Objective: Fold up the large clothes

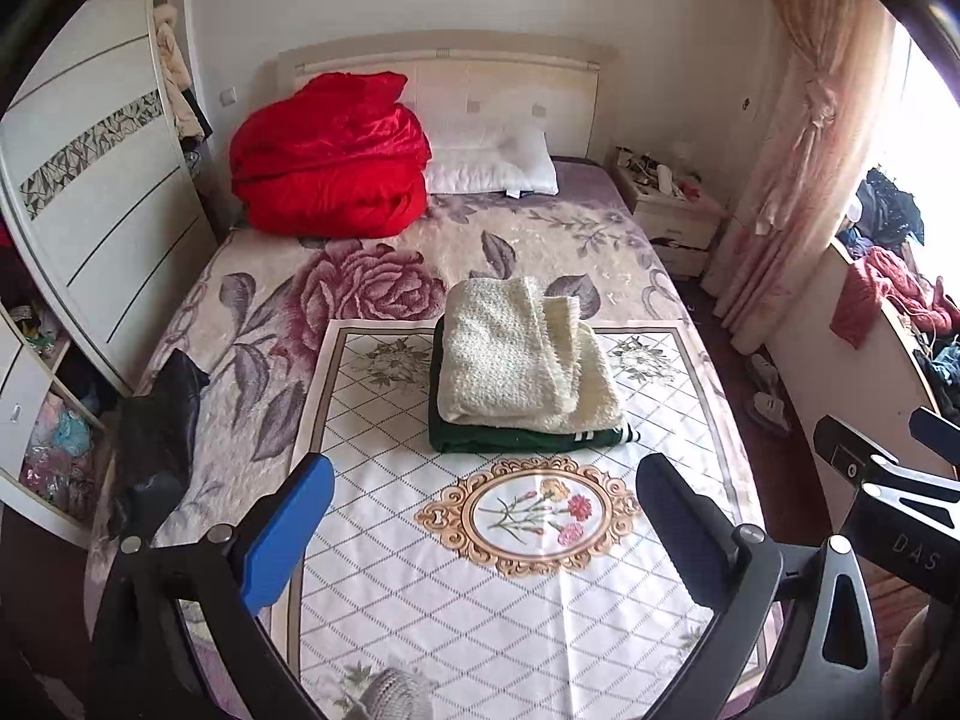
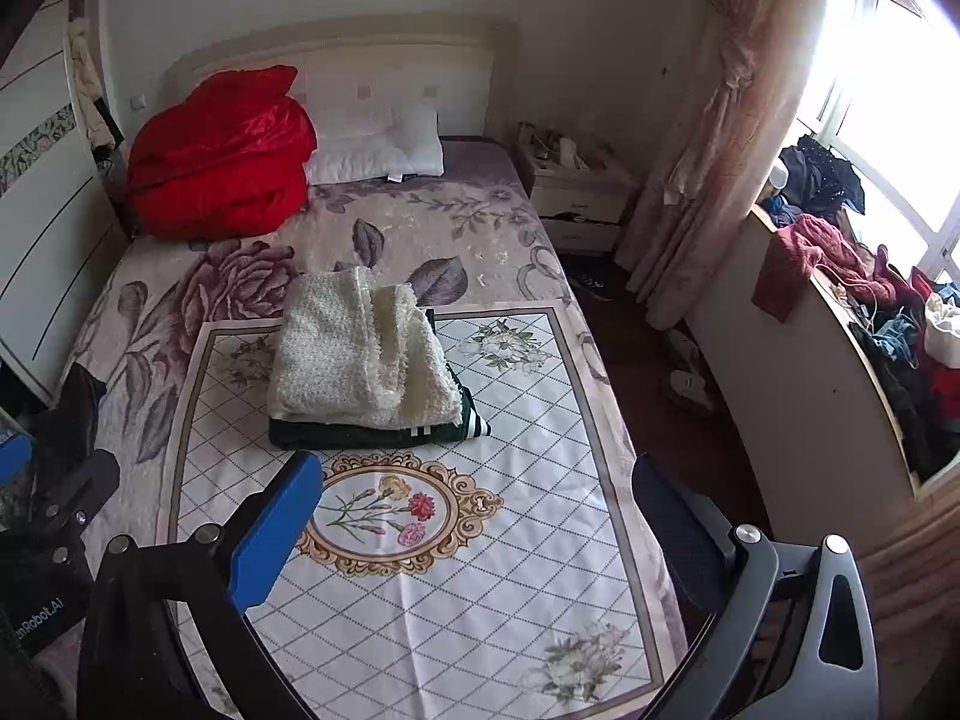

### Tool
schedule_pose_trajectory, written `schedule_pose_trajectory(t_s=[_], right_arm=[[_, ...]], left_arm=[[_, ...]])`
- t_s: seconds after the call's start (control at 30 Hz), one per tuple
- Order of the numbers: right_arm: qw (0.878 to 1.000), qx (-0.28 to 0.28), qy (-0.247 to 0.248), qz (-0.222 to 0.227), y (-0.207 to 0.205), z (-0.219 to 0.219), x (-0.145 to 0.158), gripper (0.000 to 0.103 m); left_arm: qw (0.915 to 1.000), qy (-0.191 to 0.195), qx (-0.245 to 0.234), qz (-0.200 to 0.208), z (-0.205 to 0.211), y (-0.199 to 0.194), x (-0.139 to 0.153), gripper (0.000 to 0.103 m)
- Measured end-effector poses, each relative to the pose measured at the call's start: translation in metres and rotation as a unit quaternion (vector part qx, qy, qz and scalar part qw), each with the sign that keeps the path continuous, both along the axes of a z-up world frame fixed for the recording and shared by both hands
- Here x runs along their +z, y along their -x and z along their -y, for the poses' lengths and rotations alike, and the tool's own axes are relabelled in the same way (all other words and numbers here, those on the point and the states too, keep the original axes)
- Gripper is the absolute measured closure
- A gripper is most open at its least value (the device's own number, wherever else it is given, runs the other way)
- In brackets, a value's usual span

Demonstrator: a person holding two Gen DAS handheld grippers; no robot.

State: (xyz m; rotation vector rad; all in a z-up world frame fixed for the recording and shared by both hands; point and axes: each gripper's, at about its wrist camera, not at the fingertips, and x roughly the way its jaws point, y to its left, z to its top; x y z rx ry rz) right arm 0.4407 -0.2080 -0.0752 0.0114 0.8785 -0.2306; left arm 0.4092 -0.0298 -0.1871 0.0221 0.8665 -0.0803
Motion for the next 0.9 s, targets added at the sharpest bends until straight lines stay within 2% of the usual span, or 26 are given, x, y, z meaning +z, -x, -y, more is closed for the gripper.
schedule_pose_trajectory(t_s=[0.23, 0.4, 0.57, 0.73, 0.9], right_arm=[[0.999, 0.003, 0.016, 0.051, 0.09, -0.006, 0.075, 0.0], [0.997, 0.005, 0.013, 0.07, 0.13, -0.004, 0.112, 0.0], [0.997, 0.02, 0.005, 0.073, 0.158, -0.004, 0.135, 0.0], [0.996, 0.023, 0.009, 0.082, 0.174, -0.001, 0.151, 0.0], [0.994, 0.02, 0.014, 0.102, 0.187, 0.003, 0.163, 0.0]], left_arm=[[0.9992, -0.007, 0.01, 0.038, 0.008, 0.069, 0.059, 0.0], [0.9987, -0.004, 0.017, 0.047, 0.008, 0.093, 0.082, 0.0], [0.9986, -0.002, 0.02, 0.05, 0.008, 0.109, 0.098, 0.0], [0.9965, -0.002, 0.027, 0.079, 0.008, 0.128, 0.119, 0.0], [0.9954, 0.003, 0.027, 0.091, 0.009, 0.134, 0.126, 0.0]])
